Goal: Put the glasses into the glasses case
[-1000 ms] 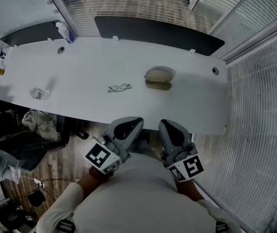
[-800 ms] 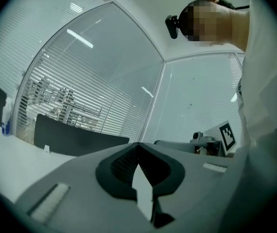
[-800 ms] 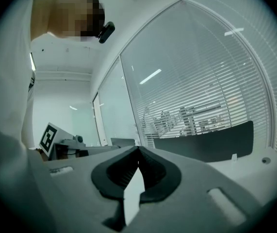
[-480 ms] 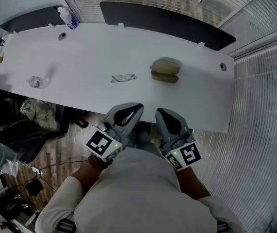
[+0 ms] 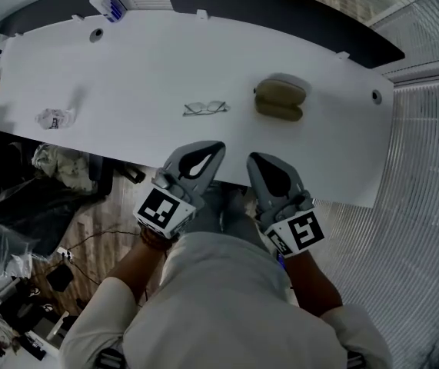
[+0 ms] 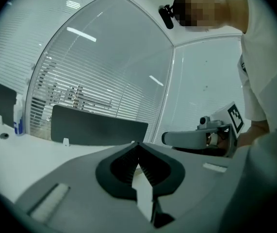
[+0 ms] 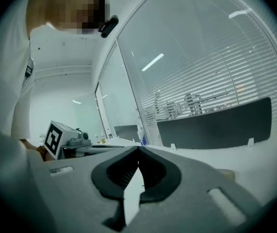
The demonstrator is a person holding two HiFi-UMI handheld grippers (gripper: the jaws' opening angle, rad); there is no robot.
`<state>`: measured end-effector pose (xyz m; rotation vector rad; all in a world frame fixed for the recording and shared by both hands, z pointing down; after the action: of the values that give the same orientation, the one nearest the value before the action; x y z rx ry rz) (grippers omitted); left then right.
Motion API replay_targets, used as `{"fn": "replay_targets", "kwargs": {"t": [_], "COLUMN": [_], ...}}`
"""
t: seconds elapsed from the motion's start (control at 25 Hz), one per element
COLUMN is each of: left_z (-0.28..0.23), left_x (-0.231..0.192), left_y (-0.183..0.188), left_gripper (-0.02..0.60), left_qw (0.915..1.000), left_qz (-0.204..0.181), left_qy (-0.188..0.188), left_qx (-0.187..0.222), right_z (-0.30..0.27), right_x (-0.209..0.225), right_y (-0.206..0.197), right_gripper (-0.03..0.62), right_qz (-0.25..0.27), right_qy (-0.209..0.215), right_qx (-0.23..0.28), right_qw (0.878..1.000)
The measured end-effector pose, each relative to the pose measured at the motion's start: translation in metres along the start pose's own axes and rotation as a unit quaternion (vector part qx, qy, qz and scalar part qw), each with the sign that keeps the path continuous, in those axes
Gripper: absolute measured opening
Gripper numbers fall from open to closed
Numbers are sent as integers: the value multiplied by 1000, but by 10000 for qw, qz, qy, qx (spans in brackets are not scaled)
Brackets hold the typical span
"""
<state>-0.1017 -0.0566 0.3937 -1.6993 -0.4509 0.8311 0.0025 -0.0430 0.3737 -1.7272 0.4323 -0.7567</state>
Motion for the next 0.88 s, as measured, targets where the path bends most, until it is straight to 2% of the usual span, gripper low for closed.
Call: {"fn": "replay_targets", "kwargs": {"t": [0.24,0.44,0.52,0.72,0.88], "left_z": [-10,-19,-22,-30,-37], "left_x": [-28,-53,-66,-102,-124], "left_y": [-32,-55,-68,-107,-137], "left_gripper": [3,5,26,46,54], "left_qw": [9993,9975,9953,9803,9602], "left_qz": [-48,-288,-413,-1010,-1649], "left_qy": [166,274,394,656,633], "left_qx": [-337,-593,-779,-1564,-2165], "right_z": [-29,-52,-60,-79,-90], "right_x": [11,22,27,36,40], "right_y": [-28,-53,-64,-81,-89], "right_gripper": [2,2,2,2,2], "right_qz": [-87,-172,-192,-244,-281], "right_qy": [91,149,177,235,292], "right_qx": [-253,-472,-566,-698,-763], "right_qw": [9996,9986,9981,9970,9963]}}
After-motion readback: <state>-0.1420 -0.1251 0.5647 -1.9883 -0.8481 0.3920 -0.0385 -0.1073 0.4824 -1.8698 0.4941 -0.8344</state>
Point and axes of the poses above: the fingertips, and each gripper's own axes: z backward along the fingers, x to its right, y out of its top, the point moved 4 cm from there along z, backward along the fingers, and after that the axes turned 4 degrees about x, right-handed, at the moved point
